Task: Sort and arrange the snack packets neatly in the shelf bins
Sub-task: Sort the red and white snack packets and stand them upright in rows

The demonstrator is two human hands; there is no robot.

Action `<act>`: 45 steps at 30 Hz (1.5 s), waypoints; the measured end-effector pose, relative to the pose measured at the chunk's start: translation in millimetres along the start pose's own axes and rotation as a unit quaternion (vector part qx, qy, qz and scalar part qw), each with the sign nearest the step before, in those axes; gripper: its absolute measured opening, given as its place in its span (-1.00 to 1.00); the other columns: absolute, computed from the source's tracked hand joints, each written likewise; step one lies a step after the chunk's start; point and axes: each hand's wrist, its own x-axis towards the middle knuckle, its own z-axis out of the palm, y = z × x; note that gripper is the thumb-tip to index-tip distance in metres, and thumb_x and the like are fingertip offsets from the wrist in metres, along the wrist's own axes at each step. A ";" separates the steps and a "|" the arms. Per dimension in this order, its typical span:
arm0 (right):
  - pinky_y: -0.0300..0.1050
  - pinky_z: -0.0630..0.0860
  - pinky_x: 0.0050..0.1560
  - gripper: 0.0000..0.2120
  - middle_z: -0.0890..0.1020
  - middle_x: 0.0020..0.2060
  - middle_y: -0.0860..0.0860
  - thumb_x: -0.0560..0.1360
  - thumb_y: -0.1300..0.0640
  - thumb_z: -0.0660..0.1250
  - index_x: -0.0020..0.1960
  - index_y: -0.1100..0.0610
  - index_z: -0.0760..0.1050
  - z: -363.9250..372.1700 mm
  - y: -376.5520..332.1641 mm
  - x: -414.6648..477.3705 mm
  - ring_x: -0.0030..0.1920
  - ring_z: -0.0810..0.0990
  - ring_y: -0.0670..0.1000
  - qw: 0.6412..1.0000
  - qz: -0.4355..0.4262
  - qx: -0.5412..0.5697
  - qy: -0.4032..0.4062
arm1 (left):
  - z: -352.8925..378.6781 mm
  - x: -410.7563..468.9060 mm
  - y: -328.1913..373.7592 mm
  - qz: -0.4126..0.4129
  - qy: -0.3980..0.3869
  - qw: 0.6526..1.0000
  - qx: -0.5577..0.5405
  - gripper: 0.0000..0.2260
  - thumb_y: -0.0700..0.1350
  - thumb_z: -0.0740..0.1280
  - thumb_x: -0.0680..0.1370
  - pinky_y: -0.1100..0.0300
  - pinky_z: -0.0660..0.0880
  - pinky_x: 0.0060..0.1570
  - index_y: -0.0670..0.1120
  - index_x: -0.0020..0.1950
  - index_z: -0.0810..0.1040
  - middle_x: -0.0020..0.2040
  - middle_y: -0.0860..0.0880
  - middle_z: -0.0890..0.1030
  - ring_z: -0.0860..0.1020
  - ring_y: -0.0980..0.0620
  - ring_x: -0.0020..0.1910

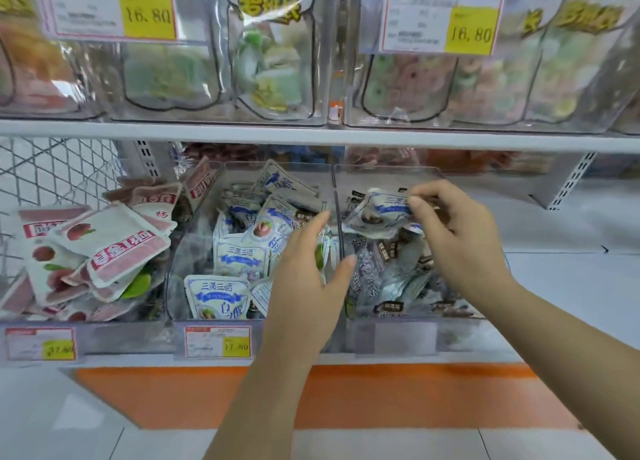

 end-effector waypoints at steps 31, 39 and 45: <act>-0.09 0.45 -0.06 -0.81 0.63 -0.11 0.13 0.52 0.10 0.23 0.00 0.13 0.58 14.0 80.8 45.9 -0.11 0.58 0.17 0.847 0.052 -0.492 -0.194 | 3.8 8.1 -1.8 -0.061 0.082 0.984 -0.144 -0.88 -0.07 0.29 0.56 0.48 0.43 -0.32 -0.03 0.07 0.50 -0.17 0.16 0.61 0.54 0.26 -0.24; -0.16 0.33 -0.32 -0.92 0.48 -0.36 -0.04 0.57 0.19 0.22 -0.08 0.19 0.43 -20.5 41.3 12.4 -0.33 0.45 -0.01 0.981 0.022 -0.186 0.056 | 0.1 2.8 -1.3 -0.050 0.061 0.986 -0.147 -0.81 -0.07 0.27 0.57 0.54 0.38 -0.15 0.08 0.17 0.42 -0.02 0.27 0.55 0.48 0.45 -0.05; -0.46 0.38 -0.31 -0.90 0.52 -0.32 -0.24 0.51 0.25 0.31 -0.14 0.09 0.45 -42.1 -21.8 -32.5 -0.28 0.52 -0.33 0.998 -0.030 -0.057 0.026 | -9.5 -10.1 12.1 -0.047 0.016 0.985 -0.165 -0.77 -0.13 0.24 0.58 0.65 0.31 -0.24 0.23 0.02 0.36 -0.04 0.29 0.53 0.45 0.52 -0.11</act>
